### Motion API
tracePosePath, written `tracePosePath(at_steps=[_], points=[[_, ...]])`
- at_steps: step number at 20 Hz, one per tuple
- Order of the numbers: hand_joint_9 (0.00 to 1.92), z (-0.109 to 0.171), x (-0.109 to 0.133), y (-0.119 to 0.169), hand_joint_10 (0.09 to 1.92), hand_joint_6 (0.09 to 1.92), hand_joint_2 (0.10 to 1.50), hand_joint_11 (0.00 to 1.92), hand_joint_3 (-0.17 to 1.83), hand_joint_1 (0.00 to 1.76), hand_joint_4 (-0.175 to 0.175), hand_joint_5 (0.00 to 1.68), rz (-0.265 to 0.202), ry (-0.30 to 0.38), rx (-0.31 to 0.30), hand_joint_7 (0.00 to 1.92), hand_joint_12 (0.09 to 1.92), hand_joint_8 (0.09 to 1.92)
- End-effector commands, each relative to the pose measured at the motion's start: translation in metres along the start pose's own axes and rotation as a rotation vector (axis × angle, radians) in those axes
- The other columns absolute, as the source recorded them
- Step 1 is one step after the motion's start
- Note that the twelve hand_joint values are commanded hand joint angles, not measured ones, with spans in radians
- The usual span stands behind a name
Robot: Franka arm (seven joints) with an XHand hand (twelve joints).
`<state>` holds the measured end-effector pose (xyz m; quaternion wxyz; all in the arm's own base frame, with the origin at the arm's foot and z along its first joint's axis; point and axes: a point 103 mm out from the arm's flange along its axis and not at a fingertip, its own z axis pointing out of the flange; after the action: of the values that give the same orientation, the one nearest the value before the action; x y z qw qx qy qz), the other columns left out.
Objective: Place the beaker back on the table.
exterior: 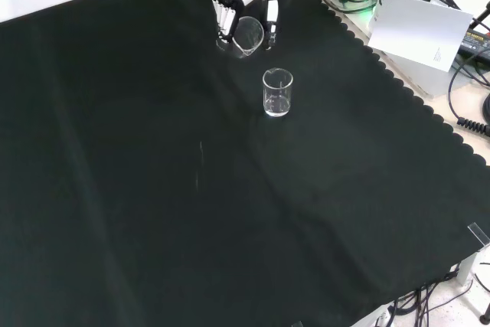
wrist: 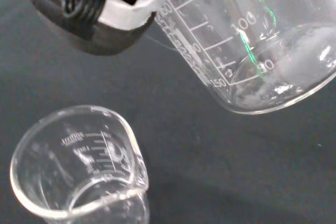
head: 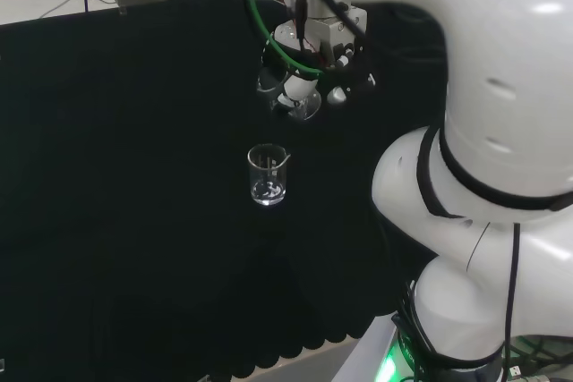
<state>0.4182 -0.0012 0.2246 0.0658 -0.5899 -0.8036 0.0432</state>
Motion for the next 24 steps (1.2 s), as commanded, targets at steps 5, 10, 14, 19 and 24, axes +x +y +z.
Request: tracePosePath(at_steps=[5,10,14,19,24], points=[[1.77,0.010,-0.010,0.037,0.09,0.09,1.01,1.57,-0.17,1.32,-0.175,1.53,-0.037,0.129,-0.088,1.57,0.54,0.09],[1.77,0.023,-0.014,0.067,0.09,0.09,1.01,1.57,-0.17,1.32,-0.175,1.53,-0.058,0.182,-0.095,1.57,0.54,0.09],[1.75,0.035,-0.026,0.095,0.09,0.09,1.01,1.56,-0.17,1.32,-0.175,1.53,-0.063,0.220,-0.085,1.57,0.54,0.09],[1.74,0.055,-0.050,0.125,0.09,0.09,1.01,1.55,-0.17,1.32,-0.175,1.53,-0.053,0.270,-0.086,1.57,0.53,0.09],[1.73,0.072,-0.068,0.140,0.09,0.09,1.01,1.54,-0.17,1.32,-0.175,1.53,-0.042,0.306,-0.101,1.57,0.53,0.09]])
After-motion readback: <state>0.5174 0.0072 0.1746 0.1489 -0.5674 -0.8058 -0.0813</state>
